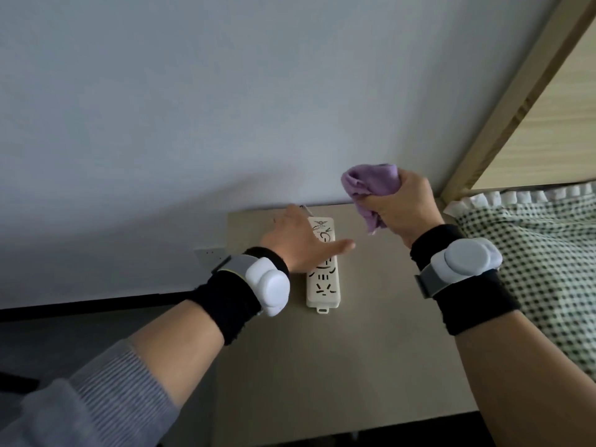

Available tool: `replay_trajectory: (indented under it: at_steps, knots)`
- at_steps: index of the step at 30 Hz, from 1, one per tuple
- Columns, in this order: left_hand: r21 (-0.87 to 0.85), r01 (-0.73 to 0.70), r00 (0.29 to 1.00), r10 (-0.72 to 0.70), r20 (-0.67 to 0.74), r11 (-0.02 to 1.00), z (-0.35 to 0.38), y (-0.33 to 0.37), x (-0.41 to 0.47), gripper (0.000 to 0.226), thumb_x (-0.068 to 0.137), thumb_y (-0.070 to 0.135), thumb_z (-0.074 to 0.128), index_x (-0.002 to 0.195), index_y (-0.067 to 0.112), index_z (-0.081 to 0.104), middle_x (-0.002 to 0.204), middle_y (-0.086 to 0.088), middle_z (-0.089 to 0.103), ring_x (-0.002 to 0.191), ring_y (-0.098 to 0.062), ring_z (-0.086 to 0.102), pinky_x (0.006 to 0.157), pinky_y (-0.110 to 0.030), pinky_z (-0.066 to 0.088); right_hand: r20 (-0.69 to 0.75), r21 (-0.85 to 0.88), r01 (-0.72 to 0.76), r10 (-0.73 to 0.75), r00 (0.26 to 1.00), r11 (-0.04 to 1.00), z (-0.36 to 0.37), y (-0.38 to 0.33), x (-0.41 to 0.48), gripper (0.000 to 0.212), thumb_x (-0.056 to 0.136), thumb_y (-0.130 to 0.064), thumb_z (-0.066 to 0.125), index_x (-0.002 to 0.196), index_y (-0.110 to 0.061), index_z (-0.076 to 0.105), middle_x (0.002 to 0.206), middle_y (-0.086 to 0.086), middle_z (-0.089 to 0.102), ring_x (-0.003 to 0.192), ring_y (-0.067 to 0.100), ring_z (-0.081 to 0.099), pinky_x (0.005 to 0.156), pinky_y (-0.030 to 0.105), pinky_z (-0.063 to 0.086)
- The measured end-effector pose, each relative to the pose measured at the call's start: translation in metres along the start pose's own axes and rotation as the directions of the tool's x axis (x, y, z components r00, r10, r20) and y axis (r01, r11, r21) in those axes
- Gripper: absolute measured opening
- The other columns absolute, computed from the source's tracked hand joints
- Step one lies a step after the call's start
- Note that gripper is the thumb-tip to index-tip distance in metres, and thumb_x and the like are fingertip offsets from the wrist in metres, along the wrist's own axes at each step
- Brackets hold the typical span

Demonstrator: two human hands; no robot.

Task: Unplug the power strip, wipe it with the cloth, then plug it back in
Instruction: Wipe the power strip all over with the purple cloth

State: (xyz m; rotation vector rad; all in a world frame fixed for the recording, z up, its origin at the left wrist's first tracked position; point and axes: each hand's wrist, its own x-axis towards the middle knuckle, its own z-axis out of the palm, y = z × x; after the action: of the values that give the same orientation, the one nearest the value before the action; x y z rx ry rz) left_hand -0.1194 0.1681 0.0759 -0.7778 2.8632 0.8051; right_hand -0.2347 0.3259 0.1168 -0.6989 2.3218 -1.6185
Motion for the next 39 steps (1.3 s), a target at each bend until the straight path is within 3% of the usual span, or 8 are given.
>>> replay_trajectory:
  at_steps: [7,13,19,23,26,29,33,39]
  knots:
    - [0.120,-0.050,0.998,0.046,0.036,0.992,-0.002,0.001,0.001,0.051,0.060,0.063,0.055,0.084,0.019,0.066,0.081,0.000,0.071,0.078,-0.023,0.070,0.069,-0.032,0.057,-0.005,-0.119,-0.009,0.008,1.000,0.993,0.016,0.015,0.000,0.026,0.075,-0.030,0.068,0.091,-0.010,0.072,0.049,0.009,0.068,0.044,0.020,0.055,0.060,0.036,0.059]
    - [-0.267,0.011,0.999,-0.024,-0.047,0.964,-0.015,-0.021,0.008,0.066,0.071,0.054,0.070,0.113,0.017,0.035,0.091,0.007,0.060,0.078,-0.016,0.065,0.055,-0.028,0.043,-0.017,-0.116,0.026,-0.029,0.999,0.993,0.037,0.022,-0.012,0.022,0.076,-0.031,0.065,0.093,-0.017,0.070,0.049,0.005,0.065,0.037,0.023,0.054,0.051,0.035,0.056]
    - [-0.663,0.024,0.998,0.022,0.061,0.748,-0.015,-0.038,0.010,0.073,0.067,0.036,0.091,0.120,0.014,0.047,0.102,-0.005,0.074,0.084,-0.025,0.076,0.079,-0.049,0.063,-0.050,-0.178,0.081,-0.091,0.995,0.981,0.052,0.002,-0.014,0.014,0.088,-0.027,0.076,0.094,-0.016,0.071,0.066,0.005,0.067,0.039,0.018,0.057,0.047,0.033,0.054]
    - [-0.838,-0.015,0.986,0.147,0.078,0.545,-0.009,-0.046,0.011,0.060,0.071,0.014,0.087,0.115,0.017,0.047,0.100,-0.016,0.076,0.085,-0.037,0.077,0.083,-0.059,0.060,0.016,-0.438,0.179,-0.191,0.981,0.881,0.063,-0.014,-0.014,0.006,0.089,-0.019,0.076,0.093,-0.016,0.073,0.094,0.011,0.066,0.061,0.022,0.069,0.052,0.039,0.060]
    - [-0.871,-0.059,0.979,0.201,0.047,0.487,-0.006,-0.054,0.013,0.067,0.064,0.019,0.088,0.117,0.027,0.048,0.105,-0.010,0.071,0.085,-0.031,0.075,0.083,-0.053,0.062,-0.020,-0.525,0.200,-0.247,0.969,0.827,0.073,-0.019,-0.015,0.010,0.092,-0.017,0.074,0.097,-0.009,0.076,0.096,0.014,0.064,0.072,0.033,0.069,0.063,0.043,0.062]
    - [-0.873,-0.093,0.968,0.249,0.033,0.479,-0.005,-0.060,0.014,0.068,0.061,0.026,0.085,0.116,0.035,0.046,0.107,-0.007,0.067,0.084,-0.022,0.071,0.079,-0.044,0.061,-0.041,-0.519,0.168,-0.220,0.975,0.838,0.079,-0.023,-0.020,0.009,0.090,-0.017,0.074,0.089,-0.008,0.074,0.088,0.009,0.066,0.065,0.027,0.069,0.054,0.038,0.060]
    - [-0.910,-0.113,0.952,0.306,0.017,0.399,-0.007,-0.063,0.012,0.045,0.073,0.019,0.071,0.111,0.025,0.048,0.087,-0.007,0.065,0.068,-0.018,0.066,0.062,-0.035,0.056,0.051,-0.454,0.095,-0.080,0.995,0.886,0.081,-0.026,-0.031,0.018,0.081,-0.018,0.069,0.066,-0.011,0.063,0.048,-0.004,0.063,0.036,0.013,0.061,0.043,0.022,0.049]
    - [-0.975,-0.015,0.940,0.335,0.062,0.223,-0.009,-0.055,0.006,0.028,0.097,0.019,0.054,0.121,0.005,0.048,0.089,-0.015,0.053,0.066,-0.023,0.059,0.056,-0.029,0.051,-0.007,-0.446,0.075,-0.088,0.996,0.892,0.078,-0.025,-0.024,0.016,0.089,-0.018,0.071,0.078,-0.006,0.069,0.056,0.002,0.068,0.041,0.019,0.066,0.044,0.027,0.051]
